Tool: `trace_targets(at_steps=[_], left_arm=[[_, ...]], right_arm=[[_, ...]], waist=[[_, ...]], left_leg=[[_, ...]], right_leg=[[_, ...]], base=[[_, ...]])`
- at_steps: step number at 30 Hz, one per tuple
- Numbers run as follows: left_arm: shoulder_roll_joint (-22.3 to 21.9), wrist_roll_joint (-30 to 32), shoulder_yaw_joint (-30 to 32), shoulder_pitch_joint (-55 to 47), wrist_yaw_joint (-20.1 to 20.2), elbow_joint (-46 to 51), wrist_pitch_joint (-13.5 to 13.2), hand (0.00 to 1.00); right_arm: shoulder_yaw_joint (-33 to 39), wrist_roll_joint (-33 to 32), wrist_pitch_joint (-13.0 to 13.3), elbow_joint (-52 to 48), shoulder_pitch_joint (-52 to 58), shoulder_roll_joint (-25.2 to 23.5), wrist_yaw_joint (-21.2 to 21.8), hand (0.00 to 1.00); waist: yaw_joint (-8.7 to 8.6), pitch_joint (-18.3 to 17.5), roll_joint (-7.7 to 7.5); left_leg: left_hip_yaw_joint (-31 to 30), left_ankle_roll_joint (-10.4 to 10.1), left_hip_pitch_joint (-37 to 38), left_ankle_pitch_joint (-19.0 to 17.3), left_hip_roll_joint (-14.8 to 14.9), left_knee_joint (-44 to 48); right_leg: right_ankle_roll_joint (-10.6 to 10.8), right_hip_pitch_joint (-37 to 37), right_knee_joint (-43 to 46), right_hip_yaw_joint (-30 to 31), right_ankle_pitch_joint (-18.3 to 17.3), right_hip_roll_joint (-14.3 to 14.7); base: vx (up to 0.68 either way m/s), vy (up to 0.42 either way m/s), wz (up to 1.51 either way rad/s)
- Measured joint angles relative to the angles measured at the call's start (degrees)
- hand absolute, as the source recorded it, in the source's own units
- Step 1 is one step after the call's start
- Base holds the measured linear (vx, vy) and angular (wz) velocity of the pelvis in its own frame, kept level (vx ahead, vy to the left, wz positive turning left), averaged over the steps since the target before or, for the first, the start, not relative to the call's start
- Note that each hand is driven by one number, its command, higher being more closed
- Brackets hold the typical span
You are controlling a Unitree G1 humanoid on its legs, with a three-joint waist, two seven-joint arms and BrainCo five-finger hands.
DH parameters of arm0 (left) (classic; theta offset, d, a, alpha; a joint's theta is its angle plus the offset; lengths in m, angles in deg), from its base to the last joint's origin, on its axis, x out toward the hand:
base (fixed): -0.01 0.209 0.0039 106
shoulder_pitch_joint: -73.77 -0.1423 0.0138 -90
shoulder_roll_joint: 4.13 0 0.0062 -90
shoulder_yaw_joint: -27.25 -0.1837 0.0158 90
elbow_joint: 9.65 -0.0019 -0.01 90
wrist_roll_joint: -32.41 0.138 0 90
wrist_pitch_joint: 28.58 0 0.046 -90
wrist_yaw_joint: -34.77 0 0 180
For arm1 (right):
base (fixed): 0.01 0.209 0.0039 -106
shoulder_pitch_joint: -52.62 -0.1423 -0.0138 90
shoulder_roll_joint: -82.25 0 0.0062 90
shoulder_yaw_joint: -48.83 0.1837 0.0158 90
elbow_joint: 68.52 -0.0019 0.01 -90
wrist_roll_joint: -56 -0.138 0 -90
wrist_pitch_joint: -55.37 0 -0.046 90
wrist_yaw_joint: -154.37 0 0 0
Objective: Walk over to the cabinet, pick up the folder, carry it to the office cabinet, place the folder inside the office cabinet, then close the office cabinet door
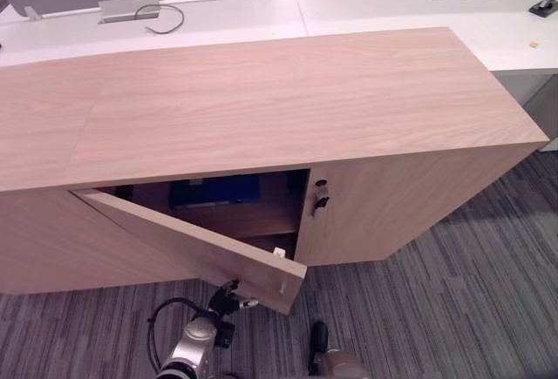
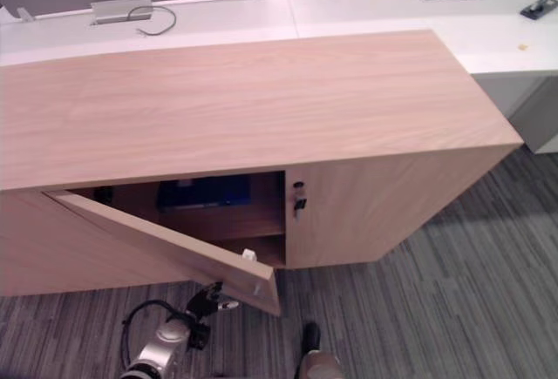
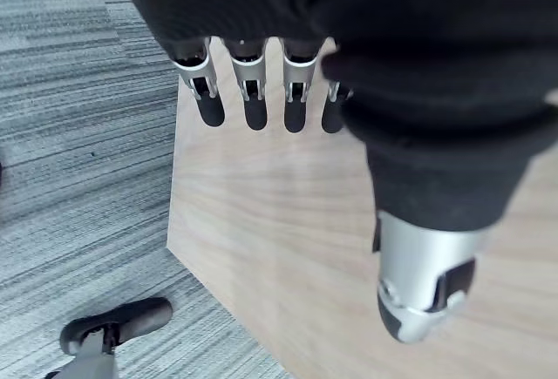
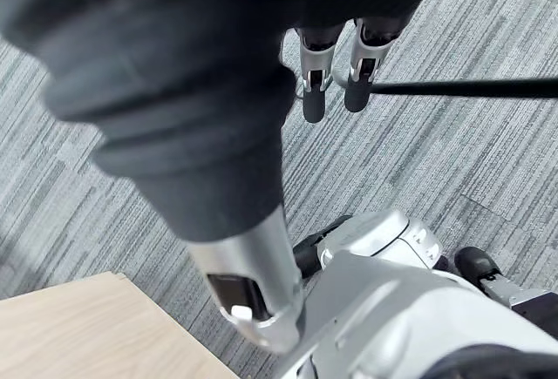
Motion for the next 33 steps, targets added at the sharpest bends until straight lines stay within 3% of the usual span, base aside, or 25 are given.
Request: trace_targets(at_steps=[8,12,21,28,33], left_arm=[[1.4,-6.8,2.3,7.0,-2.2,-3.5,1.4,0.0],[1.6,-13.7,2.3,10.6,-4.3,-4.1,2.1,0.0],[1.5,-18.9,5.7,16.6,-7.2,-6.3,2.0,0.0],[0.0,-27.5,11.0,17.8,-10.8,-6.9,-0.3,0.0],[-1.7,-27.0,13.9,17.9,-16.6,-6.5,-3.1,0.0]], right_arm=[[-0.1,0.2,0.0,0.0,0.9,0.2,-0.2,0.0],[-0.7,0.2,0.0,0.0,1.7,1.2,-0.3,0.0],[-2.5,0.2,0.2,1.0,2.8,1.4,-0.9,0.0],[-3.5,0.2,0.3,1.1,4.8,1.5,-2.0,0.0],[-5.7,0.2,0.6,1.0,4.8,1.5,-3.3,0.0]], waist=[[-1.0,-0.4,0.86],[-2.0,-0.5,1.22],[-3.66,-0.7,1.47],[-3.89,-0.8,1.54],[-3.78,-0.9,1.6]], left_leg=[[0.9,0.4,0.1,-1.3,2.5,3.4],[1.9,0.8,-0.2,-2.5,3.5,5.0],[3.1,1.6,0.0,-5.0,6.2,9.9],[3.4,1.7,0.2,-5.7,7.4,11.6],[3.3,1.8,0.2,-5.7,7.3,11.6]], right_leg=[[-0.2,-0.5,-0.2,1.3,0.1,1.0],[-0.5,-0.9,-0.2,1.9,0.9,1.3],[-0.4,-0.9,-0.2,3.4,1.8,2.5],[-1.0,-0.6,-0.2,3.7,2.2,2.9],[-1.1,-0.5,-0.2,3.8,2.3,2.9]], base=[[0.02,0.003,-0.11],[0.03,0.007,-0.15],[0.02,0.03,-0.1],[0.01,0.042,-0.04],[0.0,0.046,-0.01]])
